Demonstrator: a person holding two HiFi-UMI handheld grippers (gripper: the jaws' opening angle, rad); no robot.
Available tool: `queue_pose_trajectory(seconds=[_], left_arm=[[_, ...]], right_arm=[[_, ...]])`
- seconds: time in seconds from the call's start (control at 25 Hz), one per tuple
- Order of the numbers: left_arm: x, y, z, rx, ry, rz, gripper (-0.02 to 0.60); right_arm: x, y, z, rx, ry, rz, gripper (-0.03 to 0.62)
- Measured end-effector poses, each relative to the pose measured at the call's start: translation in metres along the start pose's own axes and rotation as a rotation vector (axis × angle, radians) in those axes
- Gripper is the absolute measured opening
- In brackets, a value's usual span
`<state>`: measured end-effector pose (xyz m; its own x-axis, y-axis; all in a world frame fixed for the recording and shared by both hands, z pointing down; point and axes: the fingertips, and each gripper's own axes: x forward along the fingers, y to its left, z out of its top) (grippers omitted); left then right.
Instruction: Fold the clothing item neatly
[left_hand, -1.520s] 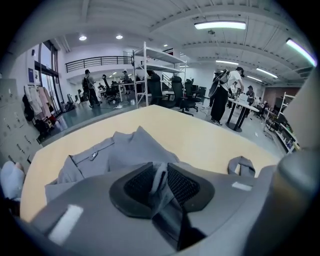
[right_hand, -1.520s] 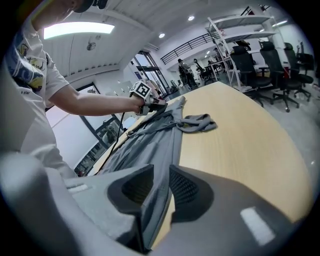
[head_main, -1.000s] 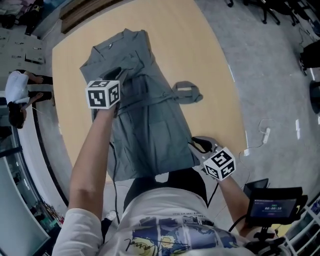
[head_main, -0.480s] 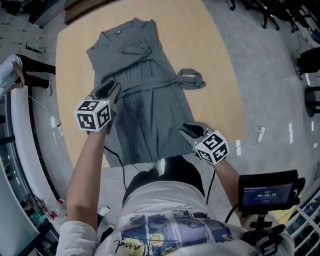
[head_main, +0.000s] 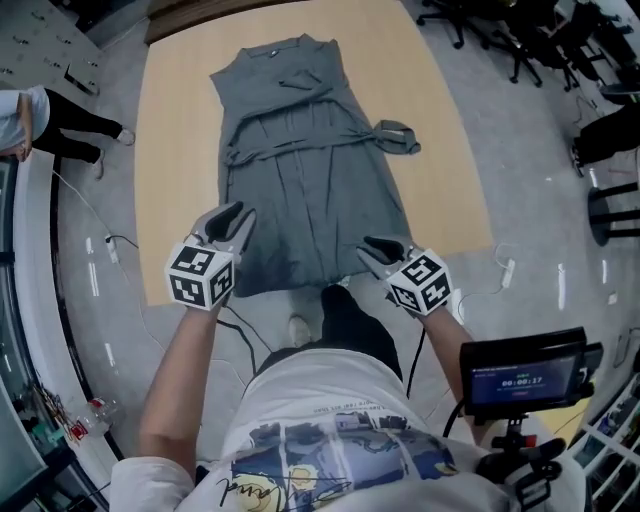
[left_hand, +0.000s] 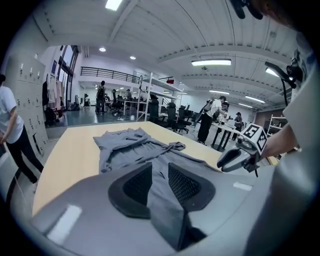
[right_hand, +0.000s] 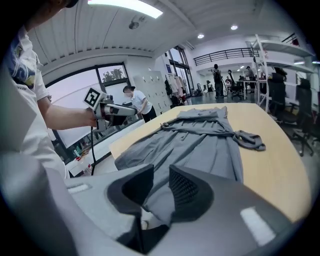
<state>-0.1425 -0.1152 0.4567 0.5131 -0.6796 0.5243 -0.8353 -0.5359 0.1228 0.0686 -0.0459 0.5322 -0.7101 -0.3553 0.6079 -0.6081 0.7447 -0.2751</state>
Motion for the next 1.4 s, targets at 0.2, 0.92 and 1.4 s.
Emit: queue_pose_trajectory(seconds=[0.2,0.92,1.4], left_arm=[[-0.065,-0.036,-0.053,0.014,-0.002,-0.068,0.109],[-0.131,-0.127,-0.175,-0.018,0.061,-0.118,0.109],[-0.130,-0.219,-0.213,-0.078,0.161,-0.036,0.109]], right_arm=[[-0.012,0.058,-0.011,-0.006,-0.022,-0.039,0.087],[-0.054,0.144,-0.093,-0.040,0.037,-0.006,0.087],[-0.123,0.131,-0.171,-0.020,0.059,0.092,0.087]])
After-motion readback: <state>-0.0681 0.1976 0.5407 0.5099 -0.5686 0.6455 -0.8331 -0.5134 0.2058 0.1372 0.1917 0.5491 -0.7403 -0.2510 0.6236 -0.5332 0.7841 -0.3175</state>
